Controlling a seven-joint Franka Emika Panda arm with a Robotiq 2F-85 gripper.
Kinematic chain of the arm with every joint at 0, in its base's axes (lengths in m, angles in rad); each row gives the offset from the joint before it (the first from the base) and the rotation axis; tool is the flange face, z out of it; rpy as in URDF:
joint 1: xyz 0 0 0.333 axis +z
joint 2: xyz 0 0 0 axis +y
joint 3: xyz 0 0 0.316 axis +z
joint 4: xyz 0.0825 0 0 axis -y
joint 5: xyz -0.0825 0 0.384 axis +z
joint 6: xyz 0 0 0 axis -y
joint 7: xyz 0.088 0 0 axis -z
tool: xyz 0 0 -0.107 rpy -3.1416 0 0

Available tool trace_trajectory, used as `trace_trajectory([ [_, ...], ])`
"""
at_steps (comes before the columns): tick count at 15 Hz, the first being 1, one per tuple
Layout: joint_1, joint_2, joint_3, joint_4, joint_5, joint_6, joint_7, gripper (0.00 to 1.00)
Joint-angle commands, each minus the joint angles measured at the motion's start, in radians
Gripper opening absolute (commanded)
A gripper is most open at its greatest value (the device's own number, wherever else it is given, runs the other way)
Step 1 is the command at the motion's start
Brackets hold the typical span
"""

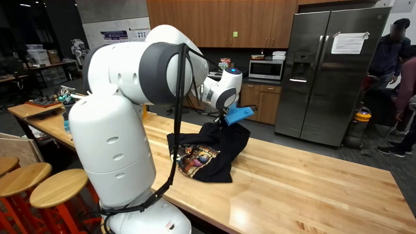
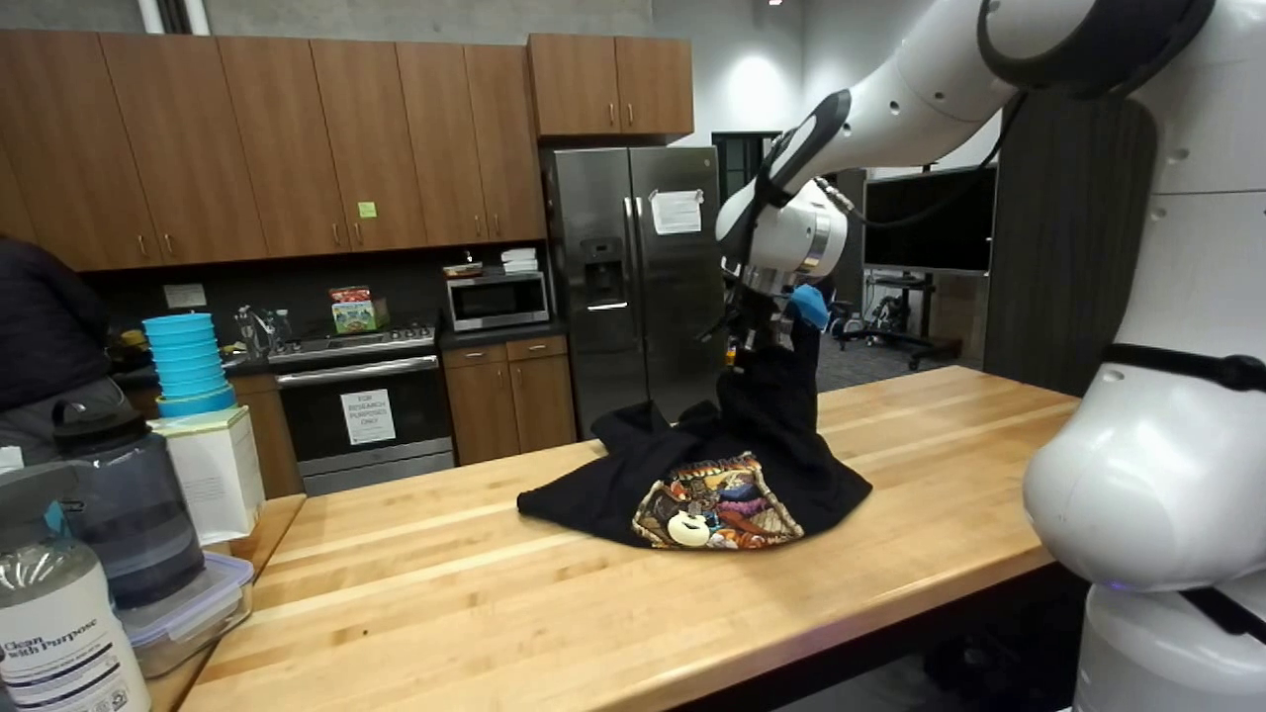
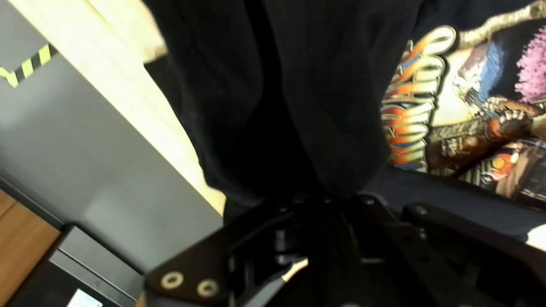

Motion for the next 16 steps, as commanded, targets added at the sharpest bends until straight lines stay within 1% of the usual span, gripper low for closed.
trace_trajectory([
  [1, 0.091, -0.161, 0.008, -0.092, 0.048, 0.022, -0.108, 0.01],
  [3, 0.158, -0.215, 0.023, -0.108, 0.040, 0.033, -0.125, 0.01],
  [5, 0.225, -0.257, 0.048, -0.126, 0.015, 0.050, -0.111, 0.01],
  [7, 0.282, -0.265, 0.094, -0.122, -0.040, 0.058, -0.068, 0.01],
  [9, 0.326, -0.245, 0.150, -0.106, -0.116, 0.069, -0.009, 0.01],
  [11, 0.352, -0.203, 0.209, -0.081, -0.219, 0.078, 0.081, 0.01],
  [13, 0.361, -0.162, 0.264, -0.062, -0.341, 0.077, 0.191, 0.01],
  [16, 0.364, -0.093, 0.318, -0.029, -0.513, 0.042, 0.347, 0.01],
])
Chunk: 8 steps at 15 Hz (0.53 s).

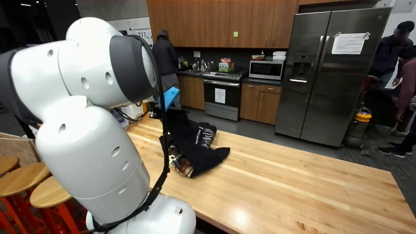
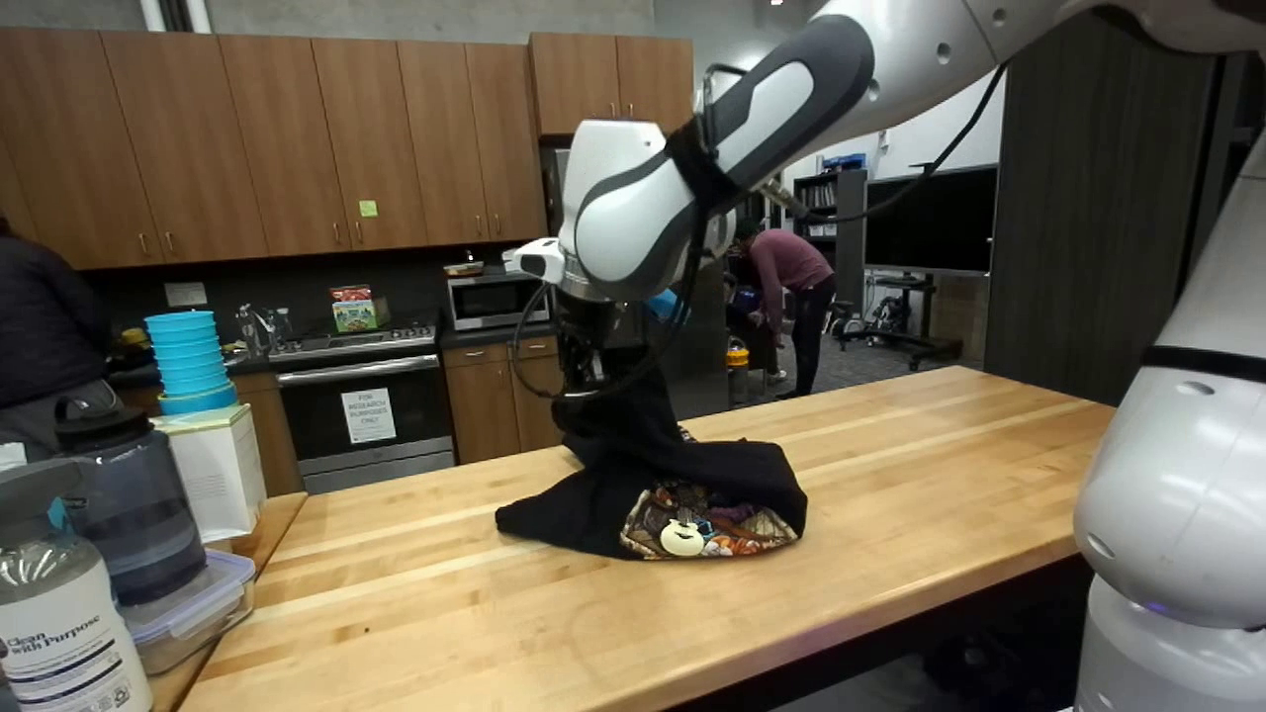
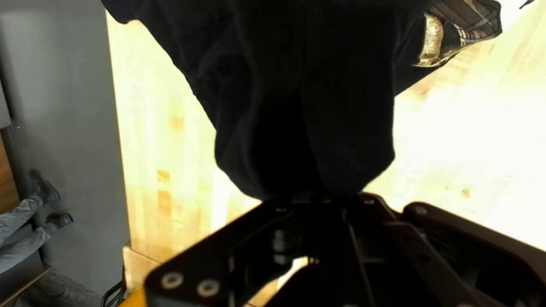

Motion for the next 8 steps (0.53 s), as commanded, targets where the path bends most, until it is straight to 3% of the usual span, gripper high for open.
trace_trajectory([
  [1, 0.003, 0.105, 0.040, 0.070, -0.180, -0.036, 0.151, 0.01],
  [4, 0.020, 0.186, 0.061, 0.110, -0.295, -0.084, 0.232, 0.01],
  [5, 0.027, 0.208, 0.063, 0.122, -0.314, -0.090, 0.241, 0.24],
  [8, 0.046, 0.273, 0.064, 0.156, -0.345, -0.125, 0.243, 0.38],
])
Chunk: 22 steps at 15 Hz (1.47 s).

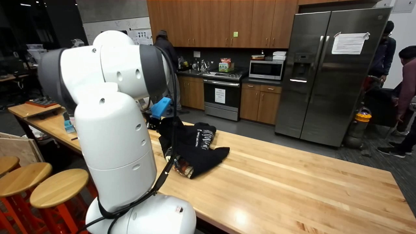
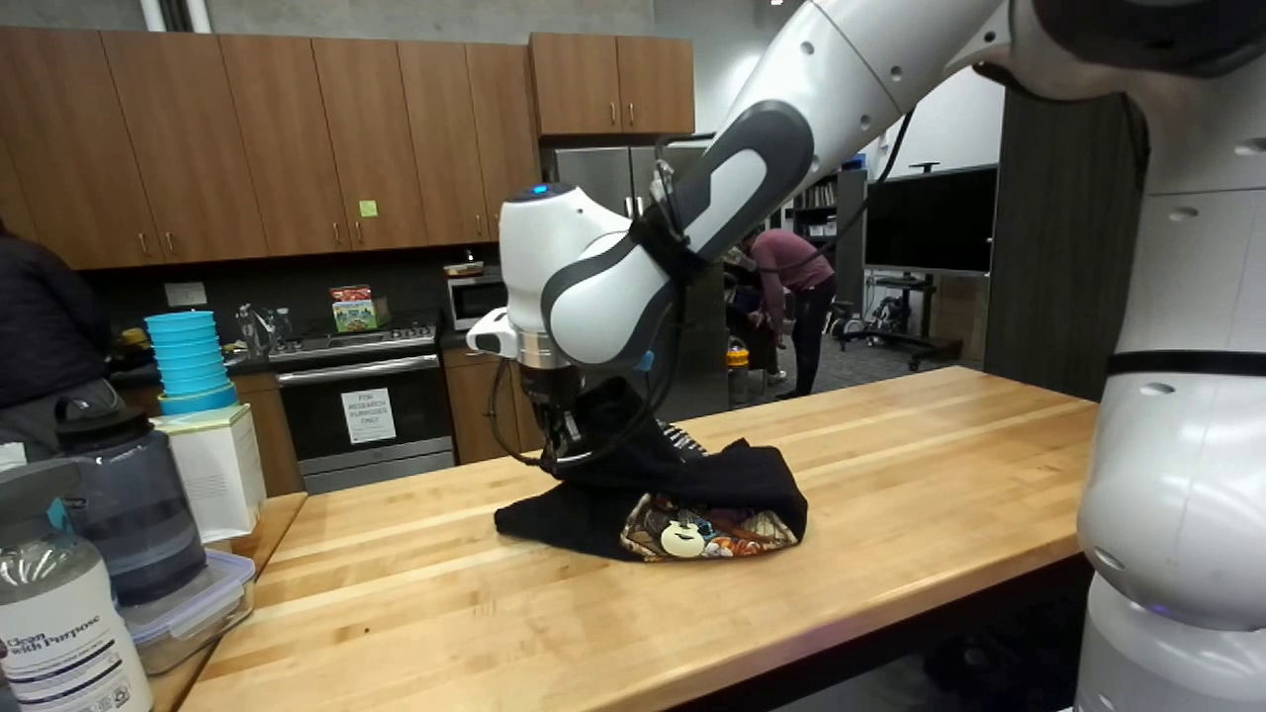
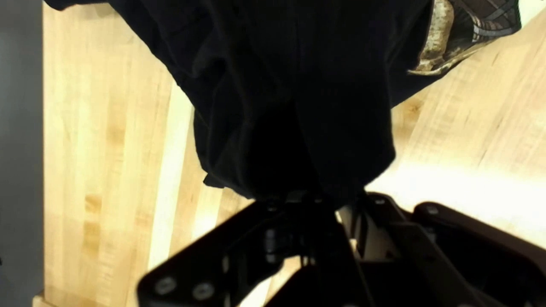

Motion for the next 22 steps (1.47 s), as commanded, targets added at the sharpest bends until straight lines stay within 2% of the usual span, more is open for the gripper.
trace_trajectory([
  [1, 0.025, 0.081, -0.002, 0.069, -0.041, -0.058, 0.013, 0.45],
  [5, 0.039, 0.124, -0.001, 0.105, -0.045, -0.085, 0.004, 0.72],
  [8, 0.049, 0.112, 0.005, 0.115, -0.048, -0.085, -0.005, 0.94],
  [9, 0.052, 0.108, 0.006, 0.117, -0.051, -0.078, -0.008, 0.98],
  [15, 0.065, 0.024, 0.017, 0.117, -0.063, -0.041, -0.016, 1.00],
  [22, 0.033, -0.098, -0.025, 0.122, -0.055, 0.006, -0.013, 1.00],
])
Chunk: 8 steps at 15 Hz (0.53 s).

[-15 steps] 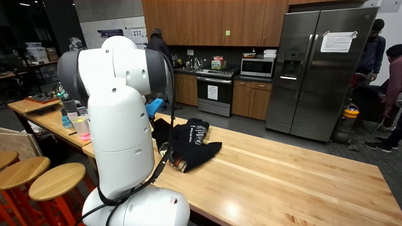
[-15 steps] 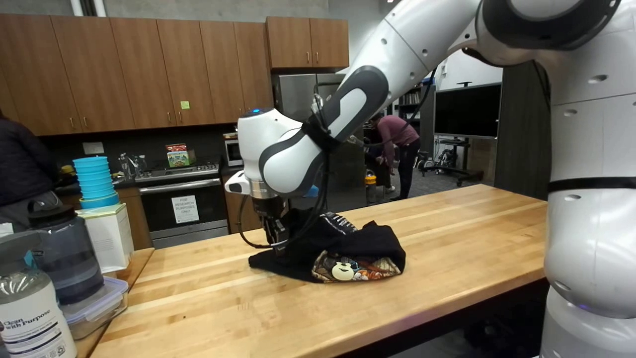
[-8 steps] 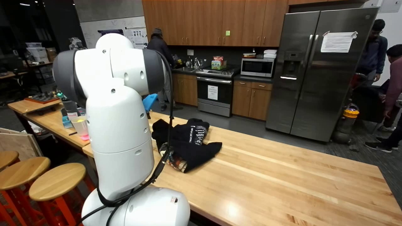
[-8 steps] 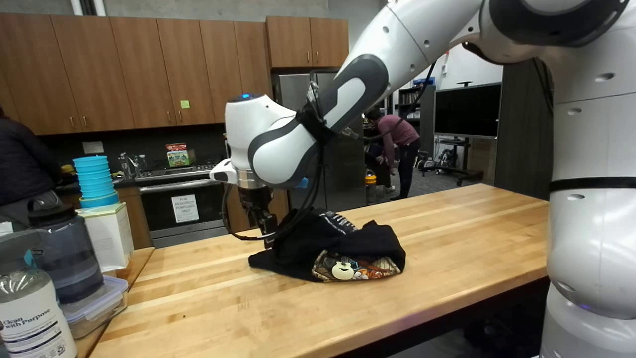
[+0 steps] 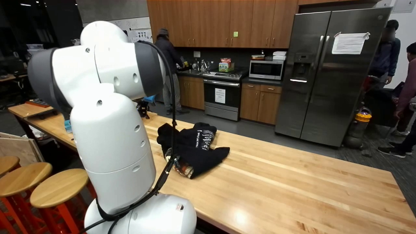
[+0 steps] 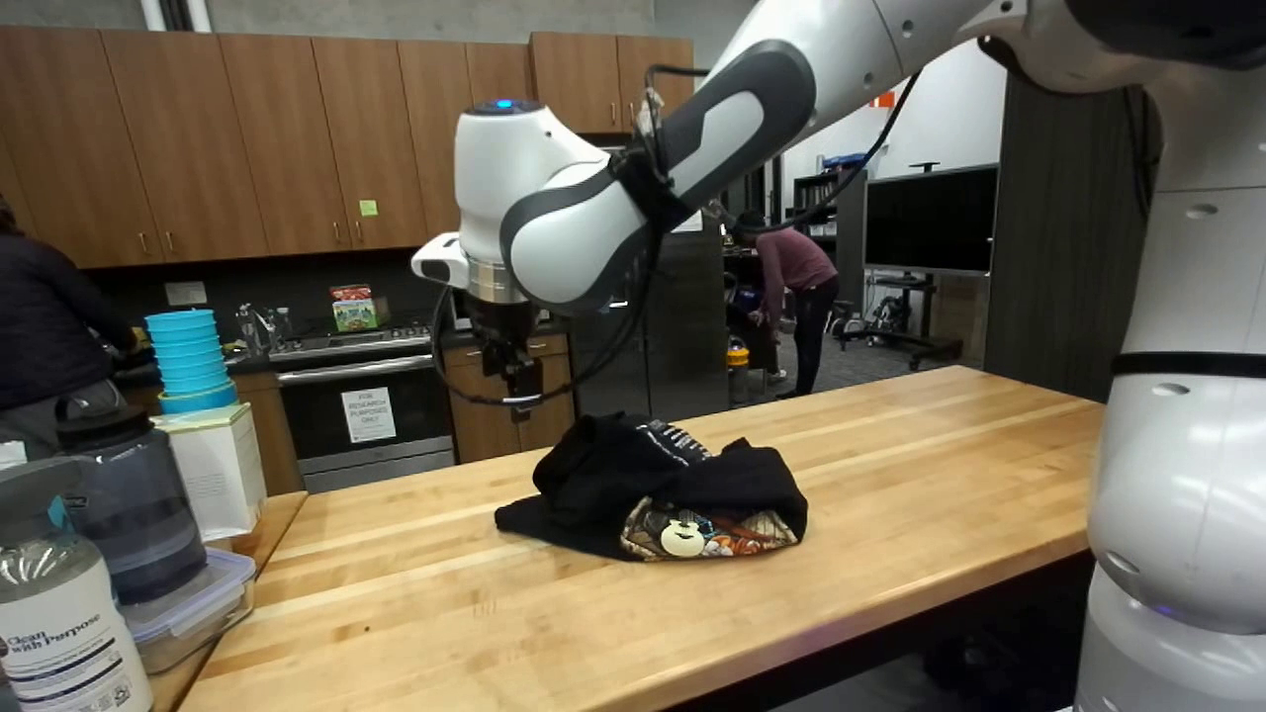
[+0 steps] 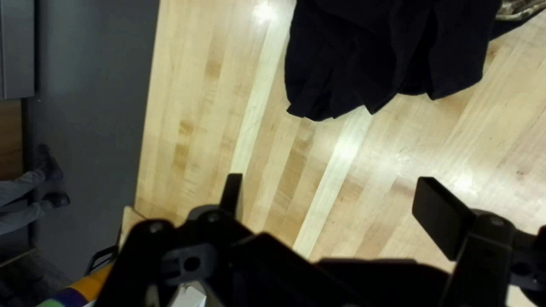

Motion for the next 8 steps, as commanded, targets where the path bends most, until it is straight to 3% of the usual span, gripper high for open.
trace_trajectory([
  [1, -0.024, -0.076, -0.033, -0.020, 0.001, 0.033, -0.006, 1.00],
  [8, -0.063, -0.120, -0.106, -0.080, 0.051, 0.137, -0.020, 1.00],
])
